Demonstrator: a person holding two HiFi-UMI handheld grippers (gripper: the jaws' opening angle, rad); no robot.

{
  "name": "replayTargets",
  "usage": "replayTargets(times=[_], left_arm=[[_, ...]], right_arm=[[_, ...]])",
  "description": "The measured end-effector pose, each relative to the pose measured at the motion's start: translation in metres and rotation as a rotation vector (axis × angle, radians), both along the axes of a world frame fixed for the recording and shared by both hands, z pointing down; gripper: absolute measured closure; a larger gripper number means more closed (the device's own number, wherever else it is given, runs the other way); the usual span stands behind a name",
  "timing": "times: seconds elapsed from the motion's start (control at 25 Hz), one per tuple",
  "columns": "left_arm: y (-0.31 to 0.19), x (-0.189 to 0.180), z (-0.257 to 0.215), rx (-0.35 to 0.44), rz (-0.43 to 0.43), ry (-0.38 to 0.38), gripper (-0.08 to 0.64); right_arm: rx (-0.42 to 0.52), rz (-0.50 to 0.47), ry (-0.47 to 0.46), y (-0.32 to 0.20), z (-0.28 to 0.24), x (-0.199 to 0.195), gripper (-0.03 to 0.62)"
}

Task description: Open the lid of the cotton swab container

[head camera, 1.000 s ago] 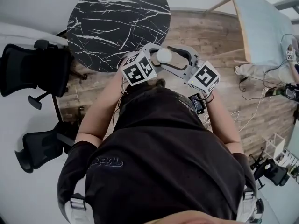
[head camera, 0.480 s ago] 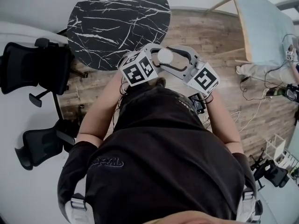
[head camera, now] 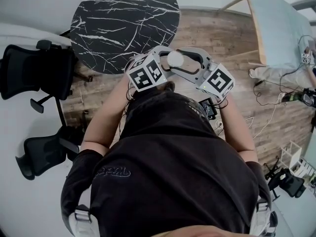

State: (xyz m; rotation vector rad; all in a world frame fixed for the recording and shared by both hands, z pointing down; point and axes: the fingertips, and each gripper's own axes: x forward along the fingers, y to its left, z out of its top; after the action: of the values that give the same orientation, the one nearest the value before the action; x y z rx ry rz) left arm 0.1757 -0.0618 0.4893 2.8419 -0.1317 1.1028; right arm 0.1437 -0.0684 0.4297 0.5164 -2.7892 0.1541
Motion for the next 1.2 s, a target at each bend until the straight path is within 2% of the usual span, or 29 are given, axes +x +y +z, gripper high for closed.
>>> replayTargets(times=[0.16,0.48,0.64,1.0,1.2], left_arm=[[0.000,-0.001,0.003,0.027,0.009,-0.023,0.304],[0.006,-0.003,0.006,-0.001,0.019,-0.030,0.304],[0.007,-0.004,0.003,-0.004,0.024,-0.020,0.302],[0.020,-0.004,0.011,-0.018,0.064,-0.049,0.301],[0.034,0.003,0.010,-0.015,0.106,-0.042,0.301]], right_arm=[[-0.057,-0.021,-0.040,0.000,-0.001,0.001,0.341],[-0.191,-0.040,-0.041,-0.001,-0.002,0.003,0.337],[-0.149,-0.042,-0.013,-0.001,-0.008,0.000,0.334],[-0.081,-0.014,-0.069,-0.012,-0.033,-0.001,0.334],[-0.038,0.056,-0.090,-0.031,-0.044,0.009,0.334]])
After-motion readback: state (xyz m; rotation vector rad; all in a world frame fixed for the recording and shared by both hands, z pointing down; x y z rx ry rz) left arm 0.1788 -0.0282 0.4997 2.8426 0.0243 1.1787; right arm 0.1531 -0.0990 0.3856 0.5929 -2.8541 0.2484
